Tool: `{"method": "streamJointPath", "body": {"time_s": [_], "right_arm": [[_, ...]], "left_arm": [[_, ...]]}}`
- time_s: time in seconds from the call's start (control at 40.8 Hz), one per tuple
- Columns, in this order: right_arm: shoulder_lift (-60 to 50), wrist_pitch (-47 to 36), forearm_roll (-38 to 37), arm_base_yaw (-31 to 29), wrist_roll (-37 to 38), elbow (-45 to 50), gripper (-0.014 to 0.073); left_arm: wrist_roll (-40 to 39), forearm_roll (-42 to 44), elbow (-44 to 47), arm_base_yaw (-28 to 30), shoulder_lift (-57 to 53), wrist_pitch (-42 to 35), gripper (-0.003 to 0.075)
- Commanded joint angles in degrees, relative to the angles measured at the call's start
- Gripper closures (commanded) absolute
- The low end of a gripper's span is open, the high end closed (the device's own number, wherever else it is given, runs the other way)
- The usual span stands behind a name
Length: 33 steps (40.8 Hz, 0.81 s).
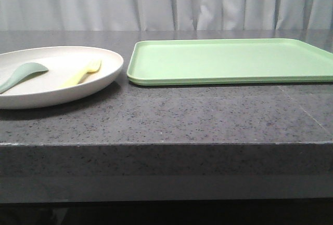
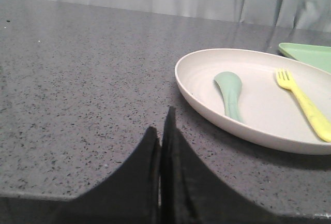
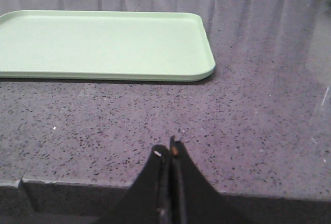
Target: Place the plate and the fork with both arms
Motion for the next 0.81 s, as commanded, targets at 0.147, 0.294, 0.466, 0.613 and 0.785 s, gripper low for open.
{"method": "streamJointPath", "body": {"time_s": [0.147,0.294,0.466,0.613,0.785], "right_arm": [[-1.01,-4.83,0.12,0.00,0.04,-0.21,0.0660],[-1.01,-5.28,0.12,0.01,0.04,-0.21,0.0660],[-1.01,-8.95,0.17,0.01,0.04,-0.25,0.0660],[-1.01,-9.42,0.17,0.01,1.28,-2.04,0.0660],[-0.84,-6.76,0.17,0.01,1.28,-8.46,0.0660]], "left_arm": [[0.08,-0.02,0.04,0.15,-1.23,-4.93,0.0738],[0.08,-0.02,0.04,0.15,-1.23,-4.93,0.0738],[0.08,-0.02,0.04,0.15,-1.23,-8.36,0.0738],[0.08,-0.02,0.04,0.15,-1.23,-18.22,0.0738],[-0.49,-0.13,-4.36,0.15,-0.68,-22.60,0.0738]]}}
